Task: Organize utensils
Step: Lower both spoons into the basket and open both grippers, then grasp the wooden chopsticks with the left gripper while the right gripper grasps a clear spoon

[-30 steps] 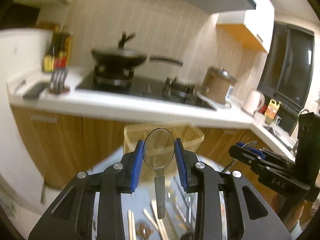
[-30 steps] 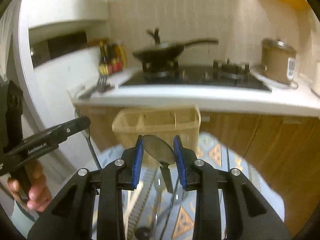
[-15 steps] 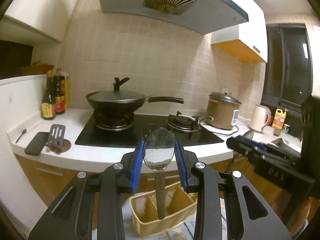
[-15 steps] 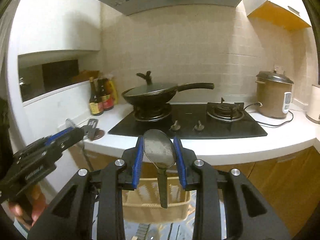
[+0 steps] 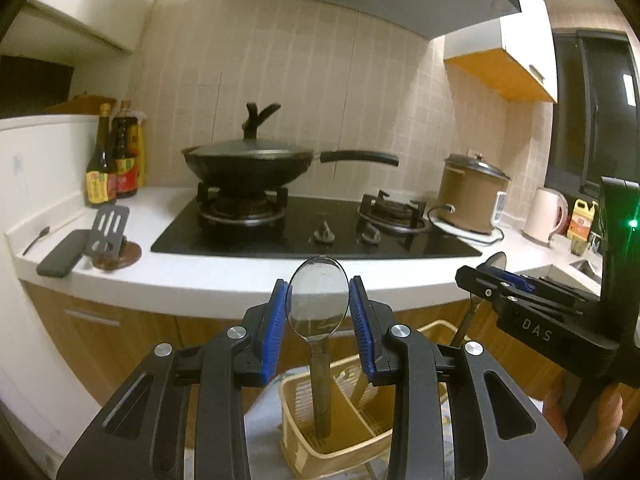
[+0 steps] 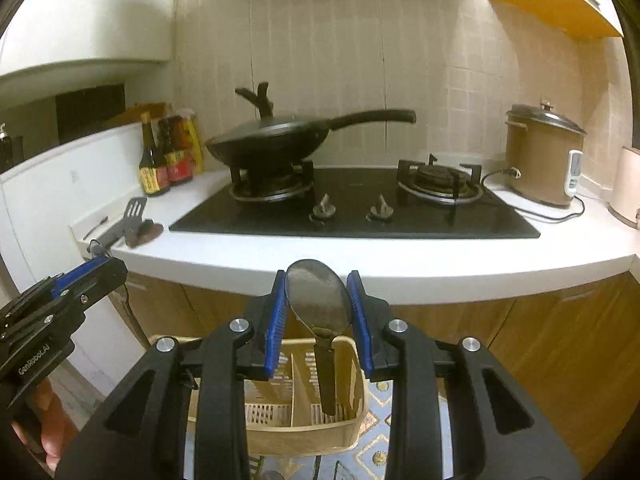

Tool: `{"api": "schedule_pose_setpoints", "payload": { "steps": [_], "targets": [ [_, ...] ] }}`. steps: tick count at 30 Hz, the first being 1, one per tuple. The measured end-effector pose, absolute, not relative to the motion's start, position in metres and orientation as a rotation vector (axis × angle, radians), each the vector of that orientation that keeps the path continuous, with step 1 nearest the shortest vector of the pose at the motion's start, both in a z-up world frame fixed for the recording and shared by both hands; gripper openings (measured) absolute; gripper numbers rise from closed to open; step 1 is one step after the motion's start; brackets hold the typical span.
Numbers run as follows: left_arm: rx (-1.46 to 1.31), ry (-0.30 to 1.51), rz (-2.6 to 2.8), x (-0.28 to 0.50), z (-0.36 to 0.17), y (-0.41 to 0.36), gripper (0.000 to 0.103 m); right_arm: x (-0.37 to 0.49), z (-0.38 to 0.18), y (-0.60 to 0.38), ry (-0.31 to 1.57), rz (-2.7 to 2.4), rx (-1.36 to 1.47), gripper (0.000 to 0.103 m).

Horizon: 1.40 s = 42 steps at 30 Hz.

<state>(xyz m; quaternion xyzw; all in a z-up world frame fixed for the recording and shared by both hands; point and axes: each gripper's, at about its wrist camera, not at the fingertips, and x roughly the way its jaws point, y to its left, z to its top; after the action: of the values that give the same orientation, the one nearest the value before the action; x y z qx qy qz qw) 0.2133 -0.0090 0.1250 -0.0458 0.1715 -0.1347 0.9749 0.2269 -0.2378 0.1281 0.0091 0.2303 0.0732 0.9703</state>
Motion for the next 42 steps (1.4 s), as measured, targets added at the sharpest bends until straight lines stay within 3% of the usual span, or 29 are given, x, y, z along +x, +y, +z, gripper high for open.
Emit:
{"api": "schedule_pose_setpoints", "payload": {
  "steps": [9,12,13,23,35,38,42],
  "targets": [
    [-0.110,0.421,-0.299,0.212,0.100,0.000,0.032,0.223,0.108,-0.244,0.528,0.155,0.051,0.030],
    [-0.127,0.436,-0.301,0.207,0.100,0.005,0.040,0.214,0.109,-0.249,0.545,0.156,0.070,0.058],
    [-0.134,0.439,-0.306,0.203,0.101,0.008,0.040,0.211,0.110,-0.250,0.547,0.161,0.072,0.059],
    [-0.181,0.636,-0.328,0.168,0.097,0.037,0.041,0.173,0.099,-0.263,0.815,0.163,0.165,0.058],
    [-0.071,0.975,-0.393,0.153,0.002,0.041,0.039,0.143,0.031,-0.259,1.060,0.164,0.163,0.058],
    [-0.028,1.034,-0.417,0.149,-0.018,0.034,0.037,0.144,0.018,-0.254,1.105,0.164,0.144,0.048],
    [-0.013,1.081,-0.449,0.150,-0.029,0.024,0.036,0.145,0.003,-0.247,1.165,0.173,0.141,0.046]
  ]
}}
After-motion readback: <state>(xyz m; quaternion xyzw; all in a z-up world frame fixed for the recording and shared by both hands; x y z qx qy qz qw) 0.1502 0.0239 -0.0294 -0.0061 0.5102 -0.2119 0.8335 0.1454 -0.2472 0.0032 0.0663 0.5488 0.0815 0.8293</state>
